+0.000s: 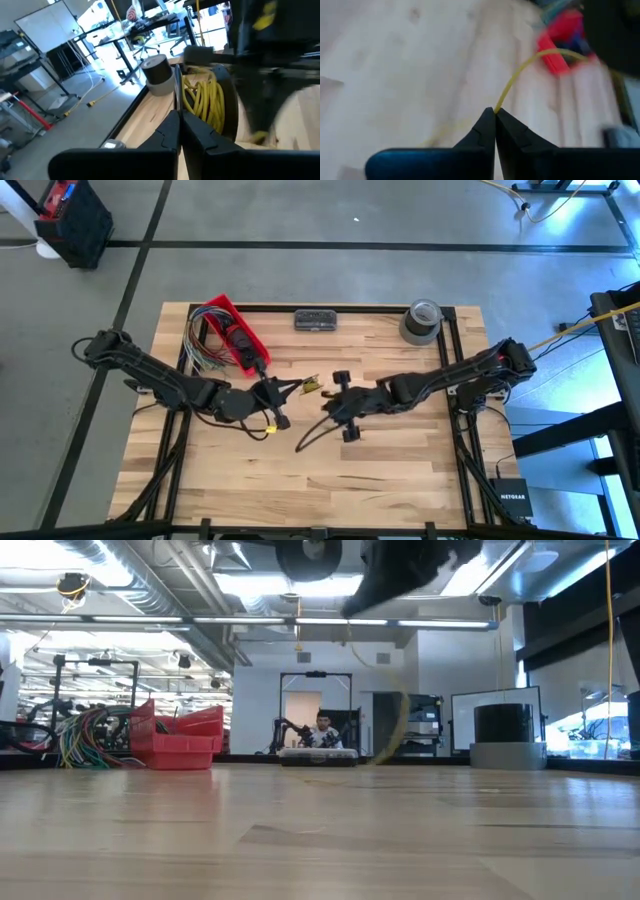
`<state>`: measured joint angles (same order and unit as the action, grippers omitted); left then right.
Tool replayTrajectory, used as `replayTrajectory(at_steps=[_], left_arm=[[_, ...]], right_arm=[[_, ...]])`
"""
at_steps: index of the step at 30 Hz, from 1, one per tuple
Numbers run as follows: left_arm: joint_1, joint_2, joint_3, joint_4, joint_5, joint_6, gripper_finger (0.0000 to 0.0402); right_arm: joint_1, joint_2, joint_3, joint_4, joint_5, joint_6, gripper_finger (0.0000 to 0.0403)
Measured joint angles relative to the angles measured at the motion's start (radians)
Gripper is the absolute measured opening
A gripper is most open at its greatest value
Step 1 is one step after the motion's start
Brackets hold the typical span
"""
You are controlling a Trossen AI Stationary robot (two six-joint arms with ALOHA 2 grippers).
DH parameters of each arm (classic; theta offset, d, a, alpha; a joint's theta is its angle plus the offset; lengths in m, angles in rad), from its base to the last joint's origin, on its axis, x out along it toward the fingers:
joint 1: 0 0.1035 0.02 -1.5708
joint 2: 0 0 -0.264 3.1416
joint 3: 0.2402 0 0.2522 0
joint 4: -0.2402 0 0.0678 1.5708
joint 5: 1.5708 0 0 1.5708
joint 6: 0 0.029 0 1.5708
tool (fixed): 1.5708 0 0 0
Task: Coil cords
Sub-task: Uncoil the yellow wire from the spool
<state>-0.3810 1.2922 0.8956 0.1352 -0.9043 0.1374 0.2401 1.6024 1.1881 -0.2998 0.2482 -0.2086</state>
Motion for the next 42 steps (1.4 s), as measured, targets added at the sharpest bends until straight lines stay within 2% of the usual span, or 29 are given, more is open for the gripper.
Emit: replayTrajectory(at_steps=[2, 7, 10, 16, 21, 26, 32, 38, 42], left_arm=[[-0.011, 0.000, 0.000, 0.000, 0.000, 0.024, 0.0001], [-0.039, -0.008, 0.000, -0.027, 0.000, 0.072, 0.0001], [-0.045, -0.017, 0.000, -0.064, 0.000, 0.078, 0.0001], [-0.030, -0.021, 0.000, -0.171, 0.000, 0.046, 0.0001], [0.008, -0.021, 0.000, -0.246, -0.001, -0.005, 0.0001], [0.056, -0.021, 0.000, -0.319, -0.002, -0.089, 0.0001], [0.100, -0.021, -0.001, -0.329, -0.010, -0.165, 0.0001], [0.109, -0.027, -0.001, -0.328, -0.056, -0.183, 0.0001], [0.097, -0.029, -0.001, -0.302, -0.084, -0.173, 0.0001]], right_arm=[[-0.001, 0.000, 0.000, -0.053, 0.062, 0.023, 0.0008], [0.002, -0.003, 0.000, -0.196, 0.319, 0.093, 0.0009], [0.002, -0.019, 0.000, -0.236, 0.427, 0.130, 0.0009], [0.017, -0.077, 0.000, -0.222, 0.457, 0.161, 0.0009], [0.076, -0.109, 0.000, -0.148, 0.457, 0.141, 0.0009], [0.141, -0.110, 0.000, -0.036, 0.394, 0.035, 0.0009], [0.167, -0.110, 0.000, 0.017, 0.181, -0.029, 0.0009], [0.116, -0.078, 0.000, -0.013, -0.107, 0.063, 0.0009], [0.065, -0.040, 0.000, -0.069, -0.163, 0.122, 0.0009]])
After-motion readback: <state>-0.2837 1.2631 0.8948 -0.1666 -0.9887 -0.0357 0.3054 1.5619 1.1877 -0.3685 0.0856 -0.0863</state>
